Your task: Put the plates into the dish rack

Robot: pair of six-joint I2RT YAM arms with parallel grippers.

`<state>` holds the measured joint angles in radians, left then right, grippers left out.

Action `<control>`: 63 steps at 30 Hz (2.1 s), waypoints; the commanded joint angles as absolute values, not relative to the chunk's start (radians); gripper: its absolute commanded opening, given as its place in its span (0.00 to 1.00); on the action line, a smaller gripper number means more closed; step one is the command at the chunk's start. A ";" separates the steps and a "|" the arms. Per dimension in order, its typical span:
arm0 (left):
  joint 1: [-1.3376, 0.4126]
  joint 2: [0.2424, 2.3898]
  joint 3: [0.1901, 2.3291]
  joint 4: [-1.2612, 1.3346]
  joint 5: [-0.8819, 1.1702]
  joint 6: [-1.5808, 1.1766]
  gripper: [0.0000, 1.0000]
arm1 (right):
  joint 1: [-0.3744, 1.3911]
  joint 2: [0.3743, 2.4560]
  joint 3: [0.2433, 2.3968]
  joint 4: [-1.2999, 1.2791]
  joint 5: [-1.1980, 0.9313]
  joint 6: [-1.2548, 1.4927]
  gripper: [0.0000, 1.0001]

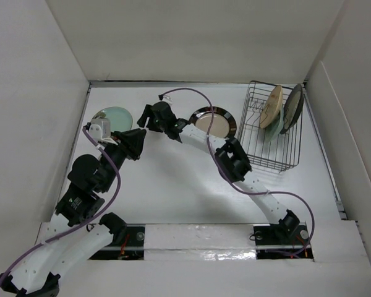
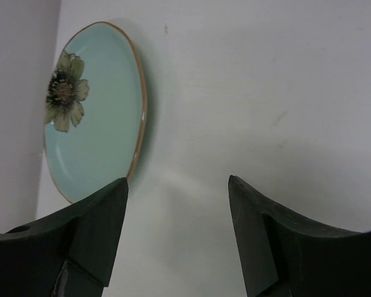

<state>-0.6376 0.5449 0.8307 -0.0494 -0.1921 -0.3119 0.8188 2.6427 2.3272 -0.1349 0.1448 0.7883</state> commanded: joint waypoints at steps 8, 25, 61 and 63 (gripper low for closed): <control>-0.634 0.508 0.845 -0.020 -0.234 -0.299 0.20 | 0.824 2.839 2.560 0.012 -0.090 1.129 0.72; 0.145 0.994 0.849 0.063 0.073 -0.804 0.57 | 0.782 2.308 1.921 0.297 -0.080 0.887 0.70; 0.359 1.841 0.999 0.183 0.113 -0.851 0.04 | 0.819 1.724 1.414 0.336 -0.018 0.497 0.69; 0.359 1.833 1.008 0.183 0.141 -0.839 0.00 | 0.819 1.729 1.402 0.337 -0.014 0.499 0.70</control>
<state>0.3611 1.8328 0.9844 0.2050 0.1333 -0.8730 0.8074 1.7519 1.4181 0.2794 -0.0368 0.5186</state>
